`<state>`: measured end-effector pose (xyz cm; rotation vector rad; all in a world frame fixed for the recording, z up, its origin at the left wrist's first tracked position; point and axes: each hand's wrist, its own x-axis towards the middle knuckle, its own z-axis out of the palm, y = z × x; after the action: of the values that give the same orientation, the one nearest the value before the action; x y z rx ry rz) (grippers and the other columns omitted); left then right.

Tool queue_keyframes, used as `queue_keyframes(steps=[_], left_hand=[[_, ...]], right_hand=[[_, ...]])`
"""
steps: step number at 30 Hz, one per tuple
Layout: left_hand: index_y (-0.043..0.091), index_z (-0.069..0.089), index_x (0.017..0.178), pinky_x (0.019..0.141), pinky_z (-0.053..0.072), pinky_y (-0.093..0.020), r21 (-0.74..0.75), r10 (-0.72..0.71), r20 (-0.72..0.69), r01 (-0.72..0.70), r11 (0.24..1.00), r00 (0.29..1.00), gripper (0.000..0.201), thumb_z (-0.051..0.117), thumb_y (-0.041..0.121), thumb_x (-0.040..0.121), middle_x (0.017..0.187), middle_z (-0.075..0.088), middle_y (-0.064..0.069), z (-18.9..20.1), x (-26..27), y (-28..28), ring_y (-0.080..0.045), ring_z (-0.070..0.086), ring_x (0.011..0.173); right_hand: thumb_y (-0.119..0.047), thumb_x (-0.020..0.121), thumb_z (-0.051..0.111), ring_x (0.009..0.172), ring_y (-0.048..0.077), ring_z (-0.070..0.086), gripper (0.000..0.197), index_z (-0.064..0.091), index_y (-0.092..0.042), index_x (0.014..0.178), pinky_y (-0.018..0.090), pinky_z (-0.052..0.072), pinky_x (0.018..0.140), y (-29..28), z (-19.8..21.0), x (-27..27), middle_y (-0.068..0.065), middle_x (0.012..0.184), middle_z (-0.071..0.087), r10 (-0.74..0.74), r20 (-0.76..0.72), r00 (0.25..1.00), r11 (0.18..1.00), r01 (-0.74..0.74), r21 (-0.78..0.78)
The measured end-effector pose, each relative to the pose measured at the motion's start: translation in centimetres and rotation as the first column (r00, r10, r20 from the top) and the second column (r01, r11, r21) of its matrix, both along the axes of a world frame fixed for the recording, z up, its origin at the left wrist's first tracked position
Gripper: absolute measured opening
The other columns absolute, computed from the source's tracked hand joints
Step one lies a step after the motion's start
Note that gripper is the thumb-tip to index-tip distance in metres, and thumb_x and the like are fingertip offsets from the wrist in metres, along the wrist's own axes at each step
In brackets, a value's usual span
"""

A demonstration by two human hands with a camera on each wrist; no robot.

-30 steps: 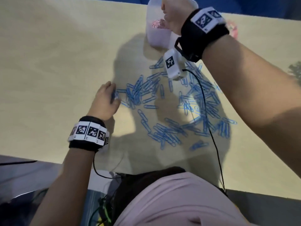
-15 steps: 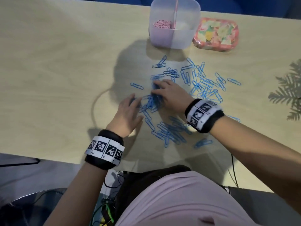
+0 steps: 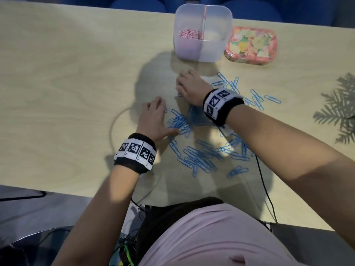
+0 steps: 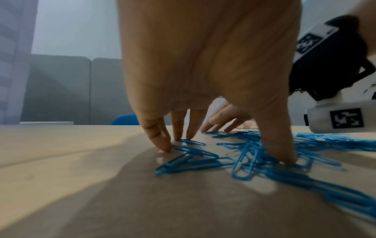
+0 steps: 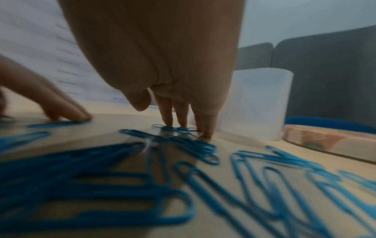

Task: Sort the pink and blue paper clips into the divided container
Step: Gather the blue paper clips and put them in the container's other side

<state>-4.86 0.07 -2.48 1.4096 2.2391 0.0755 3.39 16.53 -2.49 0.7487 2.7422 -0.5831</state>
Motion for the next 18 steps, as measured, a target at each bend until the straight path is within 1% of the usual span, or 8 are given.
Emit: queue_keyframes(steps=[3, 5, 6, 8, 10, 12, 15, 18], left_hand=[[0.004, 0.043, 0.133, 0.105, 0.029, -0.038, 0.125, -0.025, 0.067, 0.016, 0.992, 0.997, 0.070, 0.071, 0.033, 0.075, 0.138, 0.041, -0.017, -0.2, 0.4, 0.1, -0.034, 0.038, 0.124], [0.004, 0.053, 0.125, 0.100, 0.033, -0.035, 0.207, -0.031, 0.117, 0.006, 0.978, 0.993, 0.052, 0.069, 0.020, 0.078, 0.127, 0.051, -0.017, -0.3, 0.8, -0.1, -0.034, 0.046, 0.116], [0.005, 0.058, 0.121, 0.097, 0.035, -0.034, 0.229, -0.038, 0.131, 0.007, 0.973, 0.991, 0.044, 0.067, 0.016, 0.080, 0.122, 0.054, -0.016, -0.4, 1.1, -0.1, -0.033, 0.049, 0.112], [0.006, 0.064, 0.113, 0.089, 0.039, -0.034, 0.256, -0.059, 0.146, 0.020, 0.967, 0.987, 0.032, 0.064, 0.013, 0.082, 0.112, 0.059, -0.015, -0.4, 1.8, -0.1, -0.031, 0.054, 0.104], [0.005, 0.067, 0.108, 0.082, 0.042, -0.038, 0.282, -0.096, 0.153, 0.050, 0.958, 0.983, 0.026, 0.061, 0.013, 0.084, 0.105, 0.061, -0.017, 0.0, 2.5, 0.1, -0.033, 0.058, 0.096], [0.005, 0.067, 0.107, 0.080, 0.043, -0.040, 0.287, -0.118, 0.140, 0.073, 0.955, 0.983, 0.025, 0.060, 0.011, 0.084, 0.102, 0.063, -0.019, 0.2, 3.0, 0.5, -0.035, 0.059, 0.094], [0.007, 0.066, 0.108, 0.079, 0.043, -0.040, 0.281, -0.113, 0.106, 0.079, 0.956, 0.988, 0.025, 0.060, 0.011, 0.084, 0.100, 0.067, -0.017, 0.3, 3.4, 0.9, -0.035, 0.060, 0.094], [0.010, 0.064, 0.111, 0.083, 0.046, -0.035, 0.300, -0.048, 0.168, -0.005, 0.954, 0.985, 0.028, 0.063, 0.015, 0.084, 0.101, 0.072, -0.013, 0.3, 3.5, 1.2, -0.030, 0.064, 0.095]], right_hand=[[-0.034, 0.091, 0.051, 0.114, 0.033, 0.045, 0.039, 0.057, 0.001, 0.108, 0.038, 0.032, 0.101, -2.9, -0.1, 1.7, 0.019, 0.120, 0.052, 0.151, -0.085, 0.985, 0.983, -0.159, -0.096], [-0.036, 0.084, 0.062, 0.122, 0.032, 0.041, 0.051, 0.053, -0.001, 0.121, 0.041, 0.032, 0.107, -4.4, -0.2, 3.9, 0.017, 0.130, 0.048, 0.231, -0.077, 0.970, 0.965, -0.239, -0.109], [-0.033, 0.083, 0.063, 0.127, 0.031, 0.038, 0.055, 0.049, -0.003, 0.127, 0.041, 0.032, 0.109, -5.0, -0.3, 4.9, 0.016, 0.136, 0.045, 0.230, -0.057, 0.972, 0.967, -0.235, -0.103], [-0.024, 0.089, 0.056, 0.127, 0.030, 0.038, 0.045, 0.049, -0.007, 0.130, 0.041, 0.039, 0.103, -5.8, -0.1, 6.3, 0.011, 0.137, 0.045, 0.188, -0.042, 0.981, 0.981, -0.189, -0.036], [-0.018, 0.094, 0.044, 0.120, 0.029, 0.041, 0.032, 0.053, -0.009, 0.124, 0.041, 0.047, 0.089, -6.3, 0.5, 6.9, 0.010, 0.129, 0.049, 0.147, -0.028, 0.989, 0.987, -0.145, 0.064], [-0.013, 0.096, 0.037, 0.116, 0.031, 0.043, 0.030, 0.053, -0.007, 0.121, 0.043, 0.047, 0.082, -6.4, 0.9, 7.2, 0.012, 0.123, 0.051, 0.140, 0.017, 0.990, 0.982, -0.141, 0.127], [-0.008, 0.095, 0.037, 0.113, 0.032, 0.049, 0.028, 0.053, -0.006, 0.117, 0.043, 0.045, 0.081, -6.0, 1.6, 7.4, 0.014, 0.117, 0.056, 0.132, 0.065, 0.989, 0.979, -0.140, 0.149], [-0.014, 0.091, 0.047, 0.108, 0.033, 0.055, 0.024, 0.061, -0.009, 0.109, 0.041, 0.043, 0.083, -4.8, 2.5, 7.4, 0.014, 0.110, 0.063, 0.019, 0.016, 1.000, 0.998, -0.020, 0.067]])
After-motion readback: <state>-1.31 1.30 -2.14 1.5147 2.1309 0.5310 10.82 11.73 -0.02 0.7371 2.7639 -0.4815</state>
